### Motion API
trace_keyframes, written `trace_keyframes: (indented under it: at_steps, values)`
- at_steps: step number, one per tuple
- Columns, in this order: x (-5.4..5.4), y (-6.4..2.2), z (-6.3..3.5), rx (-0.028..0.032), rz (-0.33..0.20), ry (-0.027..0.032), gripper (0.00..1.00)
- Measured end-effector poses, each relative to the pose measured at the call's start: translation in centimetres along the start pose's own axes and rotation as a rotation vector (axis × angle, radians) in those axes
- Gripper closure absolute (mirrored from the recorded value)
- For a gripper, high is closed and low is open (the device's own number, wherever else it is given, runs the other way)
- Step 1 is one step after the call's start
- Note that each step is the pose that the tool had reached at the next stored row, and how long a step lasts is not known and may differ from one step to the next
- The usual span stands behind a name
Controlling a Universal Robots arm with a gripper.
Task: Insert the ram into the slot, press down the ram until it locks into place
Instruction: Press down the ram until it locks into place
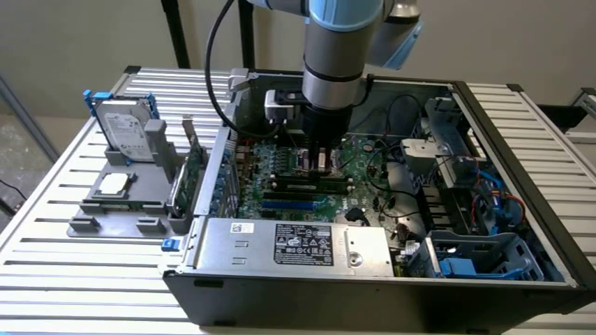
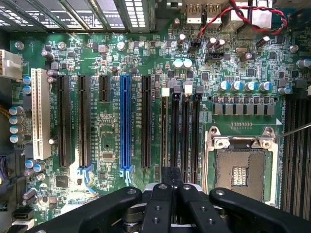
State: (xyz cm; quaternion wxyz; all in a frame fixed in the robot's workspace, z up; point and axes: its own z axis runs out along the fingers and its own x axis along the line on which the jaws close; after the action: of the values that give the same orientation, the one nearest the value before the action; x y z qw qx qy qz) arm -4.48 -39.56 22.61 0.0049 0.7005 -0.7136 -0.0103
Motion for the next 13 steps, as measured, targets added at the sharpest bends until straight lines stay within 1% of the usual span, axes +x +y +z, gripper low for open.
trace_keyframes:
  at_steps: [2, 3, 4, 5, 8, 11, 13]
  values:
    - [0.0, 0.01, 0.07, 0.0002, 0.000, -0.0001, 0.89]
    - [0.0, 0.00, -0.12, 0.0001, 0.000, -0.0011, 0.89]
    - [0.0, 0.00, -0.50, -0.0002, 0.000, -0.0025, 0.89]
    - [0.0, 0.00, -0.98, -0.0019, 0.000, -0.0013, 0.89]
    - [0.0, -0.01, -2.34, -0.0044, 0.000, -0.0011, 0.89]
    - [0.0, -0.10, -3.38, -0.0055, 0.000, -0.0011, 0.89]
    - [0.0, -0.16, -3.82, -0.0060, 0.000, -0.0010, 0.89]
